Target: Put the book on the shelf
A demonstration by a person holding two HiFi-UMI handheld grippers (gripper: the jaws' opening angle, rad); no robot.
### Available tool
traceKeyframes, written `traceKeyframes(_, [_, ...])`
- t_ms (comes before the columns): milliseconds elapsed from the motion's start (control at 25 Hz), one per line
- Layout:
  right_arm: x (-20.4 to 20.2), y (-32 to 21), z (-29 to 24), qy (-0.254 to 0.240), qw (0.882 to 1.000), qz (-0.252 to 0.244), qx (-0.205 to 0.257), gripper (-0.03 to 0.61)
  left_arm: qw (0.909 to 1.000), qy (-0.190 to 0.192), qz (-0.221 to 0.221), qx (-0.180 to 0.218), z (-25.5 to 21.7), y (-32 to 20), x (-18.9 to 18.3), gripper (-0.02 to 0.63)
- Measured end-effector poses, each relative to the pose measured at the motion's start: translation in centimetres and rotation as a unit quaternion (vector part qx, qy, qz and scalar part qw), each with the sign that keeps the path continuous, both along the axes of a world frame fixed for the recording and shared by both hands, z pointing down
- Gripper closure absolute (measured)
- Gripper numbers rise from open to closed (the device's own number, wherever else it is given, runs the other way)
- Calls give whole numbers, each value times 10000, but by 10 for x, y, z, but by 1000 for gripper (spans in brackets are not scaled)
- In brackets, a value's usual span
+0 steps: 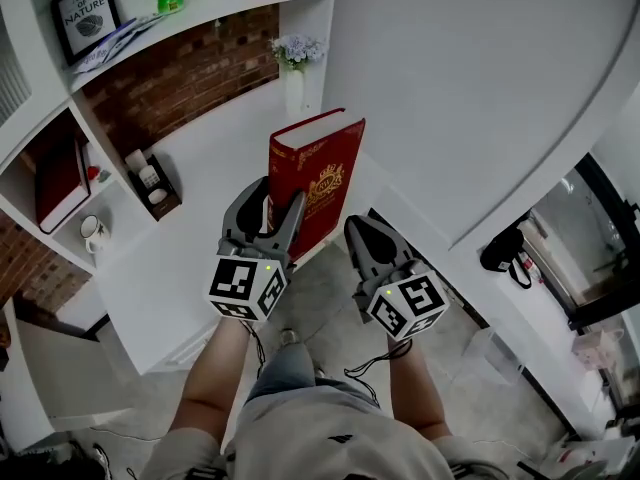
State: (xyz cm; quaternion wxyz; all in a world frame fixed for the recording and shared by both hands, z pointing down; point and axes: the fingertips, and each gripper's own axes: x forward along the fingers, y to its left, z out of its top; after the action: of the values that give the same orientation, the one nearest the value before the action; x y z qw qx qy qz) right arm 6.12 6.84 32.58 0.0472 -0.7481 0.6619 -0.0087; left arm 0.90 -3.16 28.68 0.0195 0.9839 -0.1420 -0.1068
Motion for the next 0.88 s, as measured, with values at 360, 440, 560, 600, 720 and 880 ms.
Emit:
traceKeyframes(360, [33, -15, 4, -87, 10000, -13, 45, 567, 9999, 129, -77, -3, -16, -23, 30, 390])
traceKeyframes(440, [48, -24, 4, -131, 9999, -28, 64, 568, 9998, 154, -92, -39, -15, -31, 43, 390])
traceKeyframes(560, [69, -43, 4, -173, 9998, -108, 82, 568, 9997, 144, -152, -111, -10, -47, 64, 391])
traceKeyframes(600, [75, -50, 4, -172, 9997, -150, 72, 568, 9997, 128, -181, -127, -8, -53, 71, 391])
traceKeyframes(720, [95, -70, 3, -158, 9996, -251, 42, 566, 9994, 145, -278, -149, -8, -72, 87, 391])
traceKeyframes(880, [119, -95, 0, -184, 9993, -339, 24, 568, 9986, 277, -417, -185, -18, -97, 103, 391])
